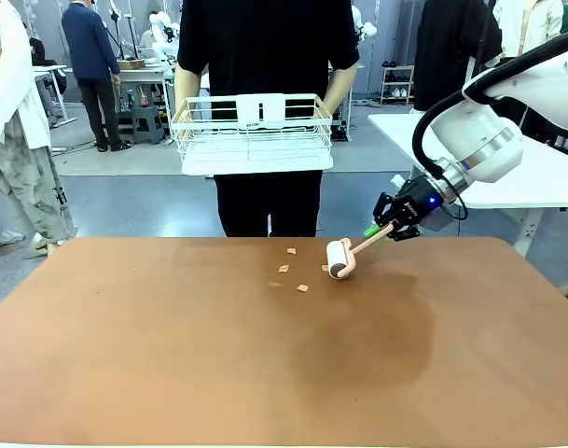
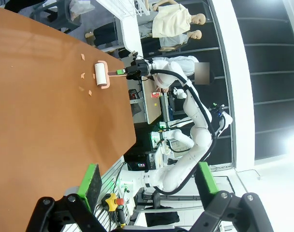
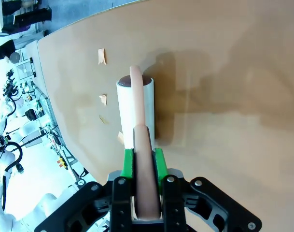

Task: Clean the table.
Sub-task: Clean the table with the Lint Roller when the human lifts the Dish drying rack.

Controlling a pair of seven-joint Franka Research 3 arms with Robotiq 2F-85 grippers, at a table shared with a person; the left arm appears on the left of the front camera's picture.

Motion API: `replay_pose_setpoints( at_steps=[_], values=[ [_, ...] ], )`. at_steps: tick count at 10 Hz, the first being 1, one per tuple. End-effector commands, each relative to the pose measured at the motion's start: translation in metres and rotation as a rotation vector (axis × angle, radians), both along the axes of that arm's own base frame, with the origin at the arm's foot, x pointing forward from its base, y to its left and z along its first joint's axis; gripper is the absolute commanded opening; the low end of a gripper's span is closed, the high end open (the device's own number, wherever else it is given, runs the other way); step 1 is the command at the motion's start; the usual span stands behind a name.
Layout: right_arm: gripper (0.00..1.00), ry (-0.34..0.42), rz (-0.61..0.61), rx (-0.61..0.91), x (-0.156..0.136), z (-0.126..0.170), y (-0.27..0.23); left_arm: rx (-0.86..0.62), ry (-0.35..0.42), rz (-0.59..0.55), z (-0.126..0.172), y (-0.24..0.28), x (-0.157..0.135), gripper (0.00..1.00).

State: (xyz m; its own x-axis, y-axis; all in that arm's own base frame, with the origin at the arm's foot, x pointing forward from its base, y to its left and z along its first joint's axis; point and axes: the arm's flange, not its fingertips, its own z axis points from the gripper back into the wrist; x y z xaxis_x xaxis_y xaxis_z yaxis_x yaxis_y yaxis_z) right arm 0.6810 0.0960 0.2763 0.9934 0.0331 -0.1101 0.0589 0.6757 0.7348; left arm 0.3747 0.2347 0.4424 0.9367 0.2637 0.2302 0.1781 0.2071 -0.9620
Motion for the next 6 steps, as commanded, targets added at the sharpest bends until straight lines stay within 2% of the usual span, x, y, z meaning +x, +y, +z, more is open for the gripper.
replay_pose_setpoints(
  at_steps=[1,6],
  values=[
    [0.21,0.045,0.016,-0.067,0.000,-0.032,0.021,0.002,-0.002,0.003,0.001,0.002,-0.002,1.00],
    [0.21,0.088,0.057,-0.043,0.005,-0.064,0.075,0.002,-0.002,0.003,0.001,0.002,-0.002,1.00]
  ],
)
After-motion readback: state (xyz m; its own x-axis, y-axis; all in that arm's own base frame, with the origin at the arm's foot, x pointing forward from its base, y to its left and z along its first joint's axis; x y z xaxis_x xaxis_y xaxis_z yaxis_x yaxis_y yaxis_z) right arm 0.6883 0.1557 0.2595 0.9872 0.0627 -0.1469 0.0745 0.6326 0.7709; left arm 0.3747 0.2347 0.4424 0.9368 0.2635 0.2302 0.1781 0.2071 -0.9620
